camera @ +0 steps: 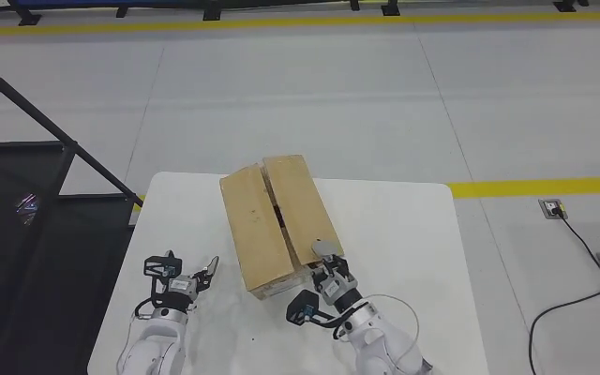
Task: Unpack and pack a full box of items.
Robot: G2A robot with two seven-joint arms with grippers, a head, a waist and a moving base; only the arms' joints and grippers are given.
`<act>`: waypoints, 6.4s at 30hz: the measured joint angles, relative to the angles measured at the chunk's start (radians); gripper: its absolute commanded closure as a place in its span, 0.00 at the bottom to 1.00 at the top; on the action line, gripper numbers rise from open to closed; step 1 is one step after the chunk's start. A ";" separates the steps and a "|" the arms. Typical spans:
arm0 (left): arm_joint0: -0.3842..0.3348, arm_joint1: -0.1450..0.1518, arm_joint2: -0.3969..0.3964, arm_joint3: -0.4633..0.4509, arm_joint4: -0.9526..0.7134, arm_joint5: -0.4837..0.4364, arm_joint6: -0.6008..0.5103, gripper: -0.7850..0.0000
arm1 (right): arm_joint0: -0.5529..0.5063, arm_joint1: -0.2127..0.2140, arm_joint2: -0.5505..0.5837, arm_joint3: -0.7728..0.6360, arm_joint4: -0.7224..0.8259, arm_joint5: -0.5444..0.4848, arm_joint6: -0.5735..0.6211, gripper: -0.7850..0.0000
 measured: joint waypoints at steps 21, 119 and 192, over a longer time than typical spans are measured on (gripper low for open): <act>-0.013 -0.006 -0.002 0.006 0.029 -0.008 -0.023 0.00 | -0.097 0.034 0.183 -0.083 0.046 -0.144 -0.217 1.00; 0.043 0.023 -0.153 -0.085 -0.098 -0.228 0.070 0.00 | -0.291 -0.017 -0.018 -0.137 0.120 0.233 0.144 0.00; -0.379 -0.012 0.166 0.301 0.137 -0.293 0.095 0.00 | -0.057 0.038 0.608 0.037 1.811 -0.608 0.446 0.00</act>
